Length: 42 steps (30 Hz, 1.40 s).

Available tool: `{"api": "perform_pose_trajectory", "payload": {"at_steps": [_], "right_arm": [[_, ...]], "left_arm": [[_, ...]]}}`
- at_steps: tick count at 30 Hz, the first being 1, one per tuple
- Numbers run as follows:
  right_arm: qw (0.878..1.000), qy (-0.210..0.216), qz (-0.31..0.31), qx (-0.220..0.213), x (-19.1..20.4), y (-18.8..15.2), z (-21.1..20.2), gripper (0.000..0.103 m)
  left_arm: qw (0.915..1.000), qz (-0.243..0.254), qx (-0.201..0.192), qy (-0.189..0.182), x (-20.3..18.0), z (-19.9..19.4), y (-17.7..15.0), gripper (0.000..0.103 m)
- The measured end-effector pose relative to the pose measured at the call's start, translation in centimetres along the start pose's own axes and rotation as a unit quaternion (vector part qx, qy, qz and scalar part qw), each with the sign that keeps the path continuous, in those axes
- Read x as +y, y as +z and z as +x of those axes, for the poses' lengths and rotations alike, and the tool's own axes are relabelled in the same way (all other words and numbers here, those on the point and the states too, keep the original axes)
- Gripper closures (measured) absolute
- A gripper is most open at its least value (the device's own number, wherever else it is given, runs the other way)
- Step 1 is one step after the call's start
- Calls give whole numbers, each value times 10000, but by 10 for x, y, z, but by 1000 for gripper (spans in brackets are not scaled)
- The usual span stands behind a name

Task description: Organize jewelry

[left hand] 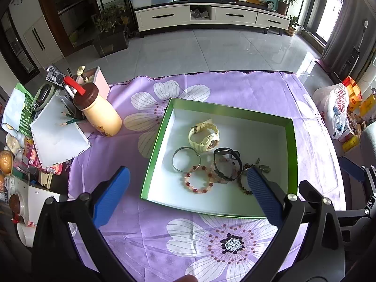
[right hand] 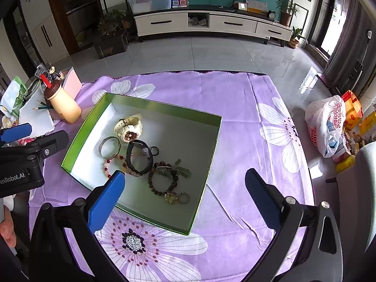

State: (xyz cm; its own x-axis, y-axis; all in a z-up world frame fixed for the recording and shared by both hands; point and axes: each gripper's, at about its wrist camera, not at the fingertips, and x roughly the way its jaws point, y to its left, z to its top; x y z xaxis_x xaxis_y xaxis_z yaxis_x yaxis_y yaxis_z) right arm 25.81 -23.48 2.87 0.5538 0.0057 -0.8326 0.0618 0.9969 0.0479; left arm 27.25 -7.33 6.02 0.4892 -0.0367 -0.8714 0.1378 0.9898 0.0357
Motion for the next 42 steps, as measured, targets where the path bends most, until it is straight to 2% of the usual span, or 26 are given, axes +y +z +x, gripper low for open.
{"api": "perform_pose_trajectory", "payload": {"at_steps": [42], "right_arm": [[10000, -10, -35, 21, 2, -3, 6, 1]], "left_arm": [[9999, 44, 52, 111, -2, 12, -1, 2]]}}
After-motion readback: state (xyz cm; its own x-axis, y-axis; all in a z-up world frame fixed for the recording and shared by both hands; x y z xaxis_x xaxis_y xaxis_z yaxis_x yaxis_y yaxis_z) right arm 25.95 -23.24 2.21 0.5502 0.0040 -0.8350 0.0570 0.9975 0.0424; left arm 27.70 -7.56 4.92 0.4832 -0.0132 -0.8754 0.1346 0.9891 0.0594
